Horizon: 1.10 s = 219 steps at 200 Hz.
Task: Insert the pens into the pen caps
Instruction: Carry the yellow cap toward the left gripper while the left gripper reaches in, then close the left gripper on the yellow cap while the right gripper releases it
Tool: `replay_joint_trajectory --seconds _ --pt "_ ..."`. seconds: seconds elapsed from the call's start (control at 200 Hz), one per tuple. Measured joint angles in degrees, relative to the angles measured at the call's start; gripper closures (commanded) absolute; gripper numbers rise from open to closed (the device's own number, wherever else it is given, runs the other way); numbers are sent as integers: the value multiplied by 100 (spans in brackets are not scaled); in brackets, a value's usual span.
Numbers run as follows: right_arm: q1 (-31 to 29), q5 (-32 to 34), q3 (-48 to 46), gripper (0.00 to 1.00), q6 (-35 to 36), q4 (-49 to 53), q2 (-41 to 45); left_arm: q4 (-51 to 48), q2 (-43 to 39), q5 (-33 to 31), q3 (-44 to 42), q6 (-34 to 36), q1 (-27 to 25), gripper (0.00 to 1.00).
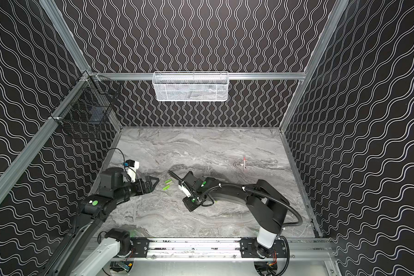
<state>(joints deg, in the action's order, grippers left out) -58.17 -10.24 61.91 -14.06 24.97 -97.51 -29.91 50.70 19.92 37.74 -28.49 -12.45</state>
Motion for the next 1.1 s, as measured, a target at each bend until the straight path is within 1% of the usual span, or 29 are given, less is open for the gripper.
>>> replay_joint_trajectory --seconds 0.19,0.36,0.515,0.661,0.846,0.966,1.036,1.096 --pt "74 -398 -74 88 39 -623 660 905 -55 905 -385 -315 -24 7" --pt "236 -876 -72 88 37 -1123 1058 1906 -61 1703 -662 -708 -35 11" --pt "442 -1460 -164 87 -55 -1672 1373 2535 -116 2144 -776 -944 -92 16" --pt "581 -1899 -214 87 -221 -2026 1491 2916 -116 2354 -800 -1078 -236 25" --pt "584 -2212 -203 87 -326 -2232 1530 3237 94 2422 -800 -1178 -584 47" --pt "612 -2332 -203 87 -442 -2312 1563 3324 221 2415 -772 -1176 -837 67" --pt "634 -2382 -203 87 -459 -2378 1574 3333 236 2398 -750 -1158 -914 75" --pt "654 -2406 -208 87 -496 -2404 1574 3373 227 2389 -730 -1154 -944 80"
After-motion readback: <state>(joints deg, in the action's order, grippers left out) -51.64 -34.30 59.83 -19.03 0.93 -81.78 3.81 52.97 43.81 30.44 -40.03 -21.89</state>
